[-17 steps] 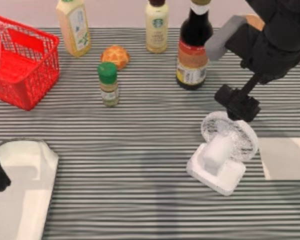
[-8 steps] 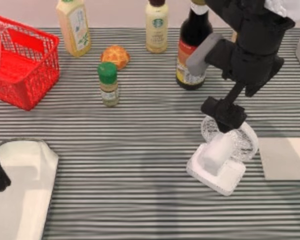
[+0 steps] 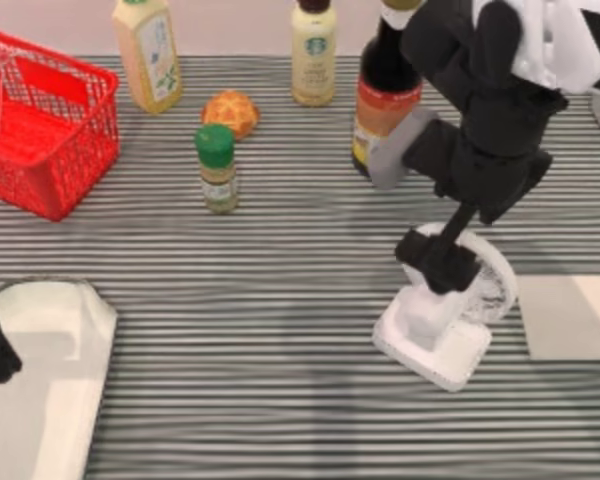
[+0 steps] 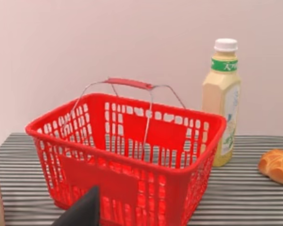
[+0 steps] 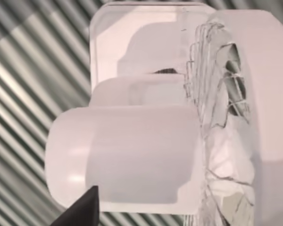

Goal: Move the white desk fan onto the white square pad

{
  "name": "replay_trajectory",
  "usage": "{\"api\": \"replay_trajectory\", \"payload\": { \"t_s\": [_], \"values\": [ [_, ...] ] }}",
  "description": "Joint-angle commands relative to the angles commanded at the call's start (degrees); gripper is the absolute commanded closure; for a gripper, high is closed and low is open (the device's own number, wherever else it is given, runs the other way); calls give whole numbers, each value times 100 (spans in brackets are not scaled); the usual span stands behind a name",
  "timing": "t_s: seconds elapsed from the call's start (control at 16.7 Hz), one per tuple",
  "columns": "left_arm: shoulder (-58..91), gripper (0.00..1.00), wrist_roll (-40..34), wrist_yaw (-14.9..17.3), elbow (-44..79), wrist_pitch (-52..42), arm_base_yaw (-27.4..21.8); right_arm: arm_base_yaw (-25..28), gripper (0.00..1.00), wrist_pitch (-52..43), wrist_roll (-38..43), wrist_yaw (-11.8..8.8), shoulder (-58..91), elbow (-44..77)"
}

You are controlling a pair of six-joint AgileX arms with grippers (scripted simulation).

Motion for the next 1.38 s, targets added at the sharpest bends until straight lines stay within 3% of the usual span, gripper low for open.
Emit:
{"api": "replay_trajectory", "payload": {
  "t_s": [0.3,1.08,1.38],
  "values": [
    [0,0,0,0,0,0,0,4,0,92,1,0,16,-89],
    [0,0,0,0,0,0,0,4,98,92,1,0,16,-89],
    [0,0,0,0,0,0,0,4,100,92,1,0,16,-89]
  ]
}}
